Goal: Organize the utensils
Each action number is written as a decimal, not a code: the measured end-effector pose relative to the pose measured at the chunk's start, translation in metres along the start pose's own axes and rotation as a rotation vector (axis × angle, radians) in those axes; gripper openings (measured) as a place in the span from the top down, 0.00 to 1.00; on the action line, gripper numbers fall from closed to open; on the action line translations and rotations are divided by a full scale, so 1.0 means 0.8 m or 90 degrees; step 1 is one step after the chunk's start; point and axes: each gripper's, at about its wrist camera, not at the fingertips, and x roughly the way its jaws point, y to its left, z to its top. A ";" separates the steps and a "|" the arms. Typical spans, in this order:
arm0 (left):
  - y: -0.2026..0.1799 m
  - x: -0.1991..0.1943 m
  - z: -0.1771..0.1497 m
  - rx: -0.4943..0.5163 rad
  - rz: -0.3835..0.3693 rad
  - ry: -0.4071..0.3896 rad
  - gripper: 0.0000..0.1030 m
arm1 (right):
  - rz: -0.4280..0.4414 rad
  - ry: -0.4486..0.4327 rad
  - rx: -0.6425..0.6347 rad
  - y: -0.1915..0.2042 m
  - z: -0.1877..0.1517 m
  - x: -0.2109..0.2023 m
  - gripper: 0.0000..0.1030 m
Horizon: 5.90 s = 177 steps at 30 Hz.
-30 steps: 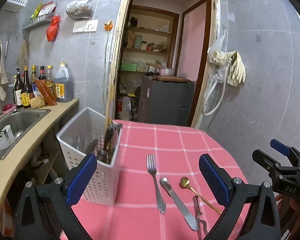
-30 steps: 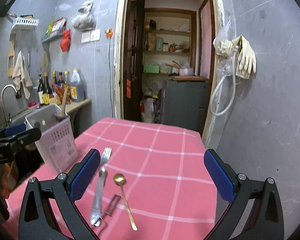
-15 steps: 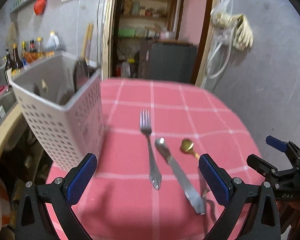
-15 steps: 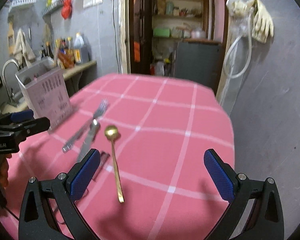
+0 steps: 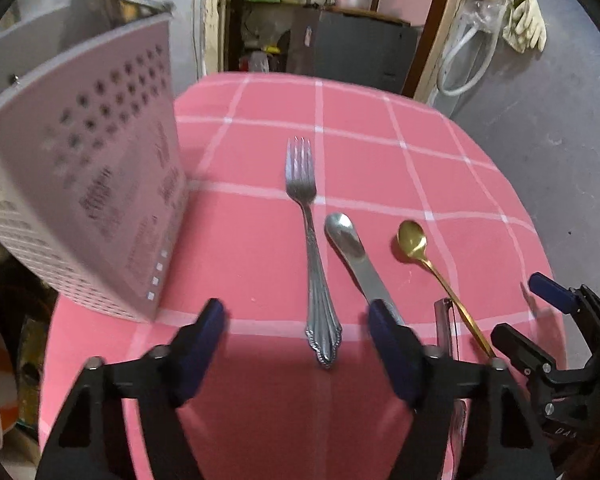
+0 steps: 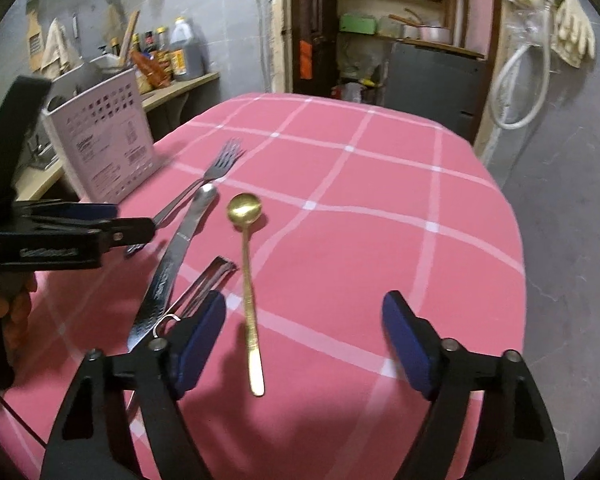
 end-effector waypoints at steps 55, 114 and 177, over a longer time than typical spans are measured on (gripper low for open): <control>0.010 0.001 0.000 -0.074 -0.124 0.122 0.83 | 0.227 0.095 0.006 -0.023 0.060 0.065 0.72; 0.180 -0.201 0.141 -0.069 -0.262 -0.354 0.98 | 0.025 -0.409 0.077 0.169 0.220 -0.148 0.98; 0.209 -0.147 0.091 0.035 -0.240 -0.331 0.97 | 0.034 -0.277 0.017 0.231 0.166 -0.078 0.96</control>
